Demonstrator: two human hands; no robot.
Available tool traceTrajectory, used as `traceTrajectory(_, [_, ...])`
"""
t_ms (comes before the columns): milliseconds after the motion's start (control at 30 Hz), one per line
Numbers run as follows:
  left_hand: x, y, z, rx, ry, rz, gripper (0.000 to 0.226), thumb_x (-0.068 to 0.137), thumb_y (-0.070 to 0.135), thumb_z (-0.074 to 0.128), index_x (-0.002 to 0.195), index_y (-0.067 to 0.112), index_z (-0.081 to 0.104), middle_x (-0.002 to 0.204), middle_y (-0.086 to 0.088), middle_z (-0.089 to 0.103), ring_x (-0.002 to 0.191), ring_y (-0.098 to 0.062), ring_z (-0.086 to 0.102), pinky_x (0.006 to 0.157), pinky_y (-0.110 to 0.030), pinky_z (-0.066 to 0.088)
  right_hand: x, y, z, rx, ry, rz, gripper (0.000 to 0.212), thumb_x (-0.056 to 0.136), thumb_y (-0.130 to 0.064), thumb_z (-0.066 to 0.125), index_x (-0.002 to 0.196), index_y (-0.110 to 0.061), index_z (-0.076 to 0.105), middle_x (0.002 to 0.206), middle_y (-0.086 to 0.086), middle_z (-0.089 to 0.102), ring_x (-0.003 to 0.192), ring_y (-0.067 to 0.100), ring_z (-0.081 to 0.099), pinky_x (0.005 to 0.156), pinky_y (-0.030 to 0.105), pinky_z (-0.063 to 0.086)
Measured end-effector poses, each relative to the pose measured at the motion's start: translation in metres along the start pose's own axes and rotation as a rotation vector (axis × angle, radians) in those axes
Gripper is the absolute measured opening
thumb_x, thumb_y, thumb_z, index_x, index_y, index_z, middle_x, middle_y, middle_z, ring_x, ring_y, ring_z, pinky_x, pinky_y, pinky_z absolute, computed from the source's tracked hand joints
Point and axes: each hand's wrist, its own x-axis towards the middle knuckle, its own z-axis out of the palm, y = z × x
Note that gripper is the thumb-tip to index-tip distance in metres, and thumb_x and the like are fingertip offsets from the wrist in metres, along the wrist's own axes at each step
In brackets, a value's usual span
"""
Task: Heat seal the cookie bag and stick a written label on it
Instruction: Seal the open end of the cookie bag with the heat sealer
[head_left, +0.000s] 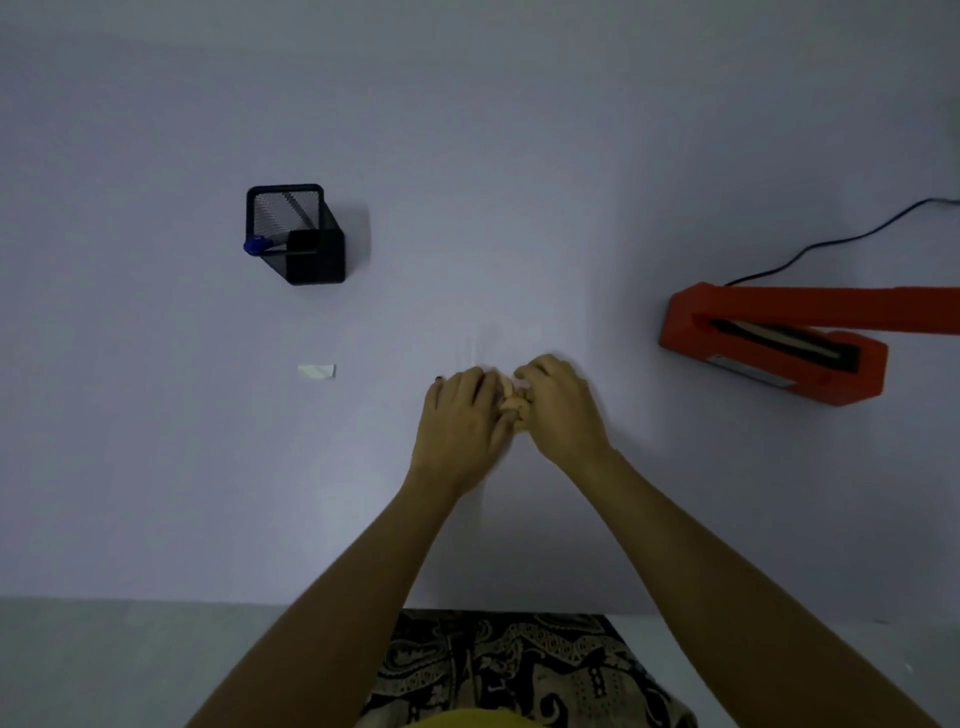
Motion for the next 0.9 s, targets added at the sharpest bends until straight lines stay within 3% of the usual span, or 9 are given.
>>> traceTrajectory(133, [0.001, 0.005, 0.004, 0.014, -0.044, -0.072, 0.051, 0.093, 0.047, 0.030, 0.127, 0.015, 0.050, 0.123, -0.003, 0.054, 0.111, -0.021, 0.051, 0.102, -0.045, 0.038, 0.000, 0.005, 0.001, -0.060, 0.024, -0.061, 0.015, 0.080, -0.008, 0.065, 0.095, -0.007, 0.069, 0.097, 0.008, 0.065, 0.085, 0.028, 0.061, 0.073, 0.042, 0.050])
traceTrajectory(233, [0.002, 0.005, 0.007, -0.008, -0.024, -0.095, 0.048, 0.093, 0.046, 0.035, 0.127, 0.017, 0.049, 0.121, -0.002, 0.054, 0.108, -0.020, 0.051, 0.100, -0.047, 0.039, 0.016, -0.004, 0.001, -0.092, 0.010, -0.081, 0.017, 0.083, -0.011, 0.062, 0.099, -0.011, 0.067, 0.103, 0.006, 0.064, 0.092, 0.026, 0.060, 0.082, 0.040, 0.044])
traceTrajectory(367, [0.002, 0.006, 0.006, 0.013, -0.019, -0.108, 0.049, 0.090, 0.044, 0.043, 0.129, 0.014, 0.050, 0.122, -0.005, 0.055, 0.108, -0.022, 0.053, 0.102, -0.050, 0.038, 0.043, -0.009, -0.002, -0.089, -0.043, -0.070, 0.039, 0.082, -0.005, 0.060, 0.121, -0.006, 0.059, 0.123, 0.010, 0.058, 0.111, 0.028, 0.054, 0.097, 0.041, 0.038])
traceTrajectory(500, [0.003, 0.010, 0.005, 0.003, -0.038, -0.133, 0.048, 0.088, 0.043, 0.045, 0.127, 0.015, 0.051, 0.121, -0.004, 0.054, 0.109, -0.021, 0.051, 0.103, -0.048, 0.037, 0.059, -0.003, -0.013, -0.038, -0.031, -0.054, 0.053, 0.073, 0.005, 0.057, 0.126, -0.001, 0.057, 0.126, 0.016, 0.058, 0.115, 0.033, 0.053, 0.100, 0.045, 0.040])
traceTrajectory(567, [0.003, 0.012, 0.005, -0.010, -0.040, -0.153, 0.048, 0.087, 0.043, 0.045, 0.126, 0.015, 0.051, 0.122, -0.004, 0.054, 0.111, -0.021, 0.051, 0.102, -0.048, 0.037, 0.054, -0.001, -0.016, -0.023, -0.012, -0.070, 0.051, 0.070, 0.001, 0.056, 0.121, 0.001, 0.060, 0.121, 0.018, 0.062, 0.110, 0.036, 0.057, 0.097, 0.048, 0.044])
traceTrajectory(700, [0.004, 0.015, 0.003, -0.035, -0.035, -0.187, 0.050, 0.086, 0.042, 0.046, 0.127, 0.015, 0.051, 0.126, -0.005, 0.053, 0.115, -0.022, 0.050, 0.102, -0.049, 0.038, 0.022, 0.007, -0.006, -0.086, -0.006, -0.156, 0.026, 0.078, -0.020, 0.057, 0.097, -0.007, 0.070, 0.098, 0.010, 0.069, 0.090, 0.029, 0.065, 0.084, 0.043, 0.049])
traceTrajectory(900, [0.004, 0.015, 0.004, -0.014, -0.053, -0.187, 0.055, 0.085, 0.043, 0.049, 0.131, 0.013, 0.049, 0.129, -0.007, 0.052, 0.119, -0.024, 0.049, 0.107, -0.050, 0.036, 0.045, 0.010, -0.001, -0.078, -0.033, -0.131, 0.041, 0.080, -0.014, 0.058, 0.118, 0.000, 0.062, 0.118, 0.015, 0.064, 0.107, 0.032, 0.060, 0.094, 0.048, 0.048])
